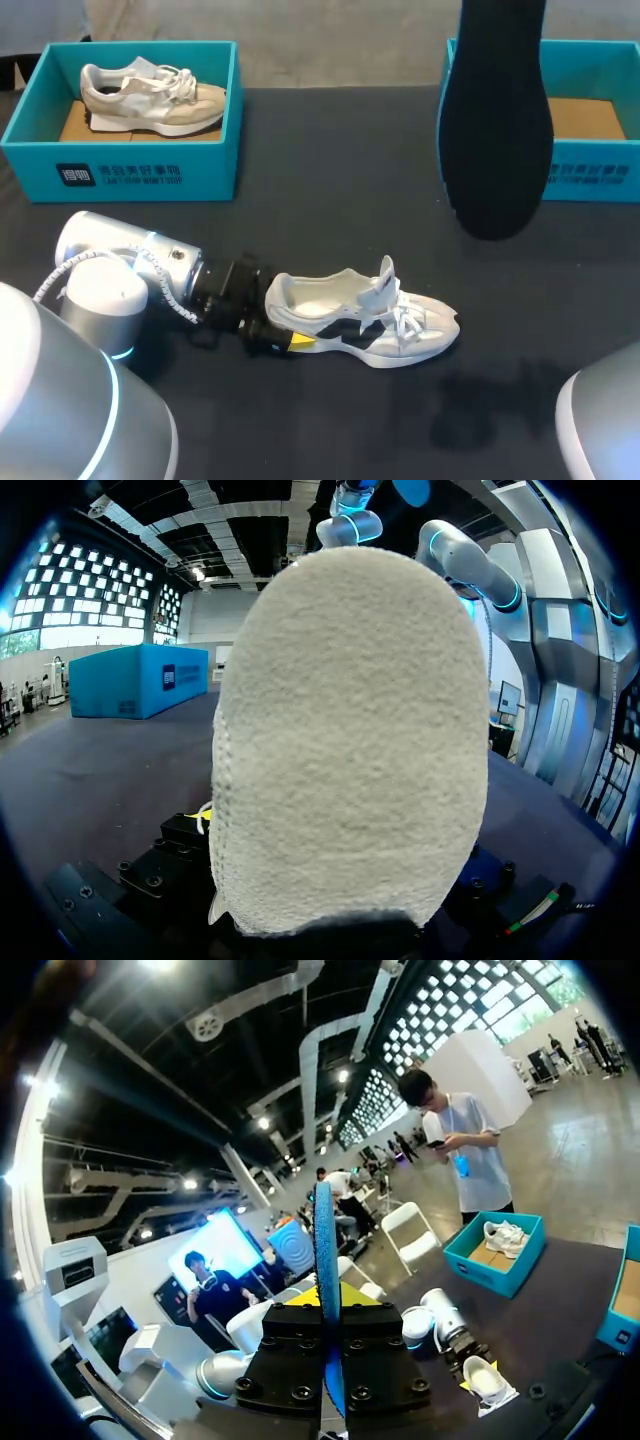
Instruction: Take the shoe out of the shoebox, open the shoe tongue, remove and reinsert the insole, then place the shoe into the shoebox
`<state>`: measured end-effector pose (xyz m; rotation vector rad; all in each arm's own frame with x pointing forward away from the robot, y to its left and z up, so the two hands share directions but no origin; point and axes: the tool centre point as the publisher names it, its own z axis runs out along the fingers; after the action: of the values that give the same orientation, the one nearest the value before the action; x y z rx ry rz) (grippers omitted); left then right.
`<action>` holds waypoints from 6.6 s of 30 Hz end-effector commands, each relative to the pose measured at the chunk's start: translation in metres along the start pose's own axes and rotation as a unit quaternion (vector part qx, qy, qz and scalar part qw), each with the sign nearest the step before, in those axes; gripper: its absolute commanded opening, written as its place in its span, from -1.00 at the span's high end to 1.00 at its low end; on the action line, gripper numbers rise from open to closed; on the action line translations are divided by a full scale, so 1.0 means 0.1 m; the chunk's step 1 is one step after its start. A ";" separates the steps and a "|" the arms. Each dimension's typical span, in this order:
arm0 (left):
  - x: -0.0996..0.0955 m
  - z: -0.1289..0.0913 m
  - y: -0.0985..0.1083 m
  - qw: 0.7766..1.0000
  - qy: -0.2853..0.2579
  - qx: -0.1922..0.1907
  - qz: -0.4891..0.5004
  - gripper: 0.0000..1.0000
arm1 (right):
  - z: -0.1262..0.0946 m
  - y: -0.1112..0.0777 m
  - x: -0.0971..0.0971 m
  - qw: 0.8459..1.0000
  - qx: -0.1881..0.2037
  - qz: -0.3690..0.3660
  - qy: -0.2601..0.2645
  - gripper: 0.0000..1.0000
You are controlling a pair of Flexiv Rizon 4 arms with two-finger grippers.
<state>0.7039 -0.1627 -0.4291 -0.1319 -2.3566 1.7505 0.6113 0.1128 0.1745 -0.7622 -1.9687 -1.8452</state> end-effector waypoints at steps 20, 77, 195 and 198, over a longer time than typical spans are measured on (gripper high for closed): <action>0.01 -0.13 -0.04 1.000 -0.012 -0.006 -0.004 -1.00 | 0.04 0.06 0.00 1.000 0.005 0.001 -0.001 1.00; 0.28 -1.17 -0.87 0.936 0.017 -0.352 -0.002 -1.00 | 0.04 0.06 0.00 1.000 0.005 0.001 -0.001 1.00; -0.10 -0.34 -1.04 0.834 -0.018 -0.552 0.026 -1.00 | 0.74 0.01 0.04 0.999 0.002 0.030 -0.032 1.00; -0.09 -0.33 -1.05 0.832 -0.019 -0.553 0.025 -1.00 | 0.74 0.01 0.04 0.999 0.002 0.030 -0.032 1.00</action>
<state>0.7236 -0.1587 -0.3202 -0.3156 -3.0640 0.1909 0.6149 0.1828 0.1688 -0.8803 -1.9646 -1.8061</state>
